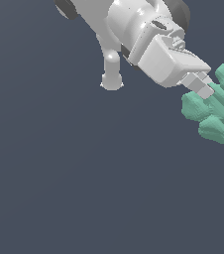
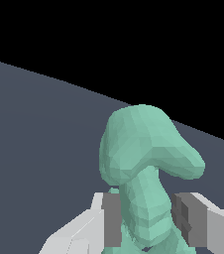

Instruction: Pick up the object and move it to a goal position.

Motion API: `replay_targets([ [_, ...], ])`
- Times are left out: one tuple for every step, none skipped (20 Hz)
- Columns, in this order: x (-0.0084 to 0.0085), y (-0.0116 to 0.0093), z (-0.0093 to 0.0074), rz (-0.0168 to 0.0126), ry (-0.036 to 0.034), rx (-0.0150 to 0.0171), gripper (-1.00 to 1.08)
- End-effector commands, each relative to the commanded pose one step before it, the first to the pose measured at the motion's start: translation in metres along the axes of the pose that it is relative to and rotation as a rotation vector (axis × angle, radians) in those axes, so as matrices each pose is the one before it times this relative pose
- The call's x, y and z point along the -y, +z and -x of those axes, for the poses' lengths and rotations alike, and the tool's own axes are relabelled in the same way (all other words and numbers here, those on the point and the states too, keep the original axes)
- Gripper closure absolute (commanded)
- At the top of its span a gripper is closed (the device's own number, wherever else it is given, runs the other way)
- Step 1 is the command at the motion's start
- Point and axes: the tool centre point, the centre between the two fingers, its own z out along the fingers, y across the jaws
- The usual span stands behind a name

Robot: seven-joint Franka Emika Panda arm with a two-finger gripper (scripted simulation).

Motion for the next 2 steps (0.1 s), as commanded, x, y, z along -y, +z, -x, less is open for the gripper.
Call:
replay_targets([
  [0.00069,-0.00060,-0.00260,-0.00161,-0.00392,-0.00838,1.08],
  [-0.00013,0.00012,0.00023,0.00000,0.00000,0.00000,1.08],
])
